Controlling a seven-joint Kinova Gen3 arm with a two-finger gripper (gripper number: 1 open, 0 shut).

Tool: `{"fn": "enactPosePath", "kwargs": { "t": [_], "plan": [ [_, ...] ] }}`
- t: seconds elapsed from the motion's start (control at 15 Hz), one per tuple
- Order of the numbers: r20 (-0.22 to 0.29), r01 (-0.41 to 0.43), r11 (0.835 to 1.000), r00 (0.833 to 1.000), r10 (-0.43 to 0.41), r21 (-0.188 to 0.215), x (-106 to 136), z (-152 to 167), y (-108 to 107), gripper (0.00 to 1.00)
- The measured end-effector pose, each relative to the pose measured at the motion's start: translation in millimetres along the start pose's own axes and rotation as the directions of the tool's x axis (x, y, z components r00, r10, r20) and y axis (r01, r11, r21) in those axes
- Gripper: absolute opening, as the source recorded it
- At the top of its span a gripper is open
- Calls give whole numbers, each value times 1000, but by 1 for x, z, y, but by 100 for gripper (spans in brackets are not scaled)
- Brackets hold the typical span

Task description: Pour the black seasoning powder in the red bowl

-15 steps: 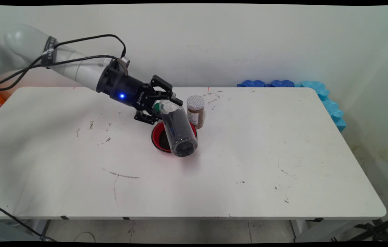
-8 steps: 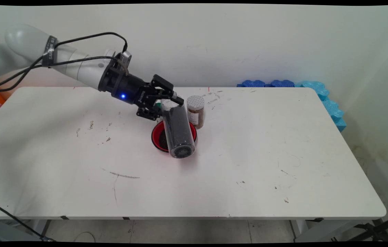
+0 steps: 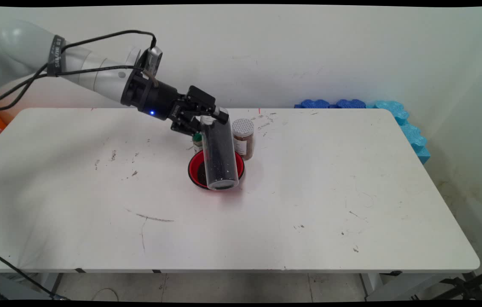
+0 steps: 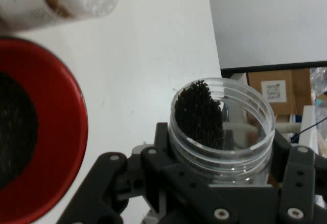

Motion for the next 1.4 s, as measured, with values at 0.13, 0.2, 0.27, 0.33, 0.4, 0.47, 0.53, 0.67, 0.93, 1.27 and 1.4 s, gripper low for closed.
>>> {"fn": "enactPosePath", "kwargs": {
  "t": [0.13, 0.2, 0.27, 0.33, 0.4, 0.47, 0.53, 0.67, 0.93, 1.27, 1.4],
  "plan": [
    [-11, -71, 997, 997, 71, -2, 2, -2, 6, 0],
    [-16, -110, 994, 994, 110, -4, 2, -3, 10, 0],
    [-22, -143, 990, 990, 142, -6, 3, -5, 14, 0],
    [-25, -164, 986, 986, 164, -7, 3, -6, 16, 0],
    [-31, -198, 980, 980, 197, -9, 3, -7, 20, 0],
    [-37, -237, 971, 971, 237, -10, 3, -8, 25, 0],
    [-41, -276, 961, 960, 275, -12, 3, -10, 29, 0],
    [-49, -350, 936, 936, 349, -16, 2, -12, 36, 0],
    [-69, -511, 859, 858, 509, -24, -4, -16, 51, 0],
    [-91, -637, 771, 769, 633, -17, -11, -18, 63, 0],
    [-103, -694, 720, 717, 689, -15, -15, -18, 69, 0]
  ]
}}
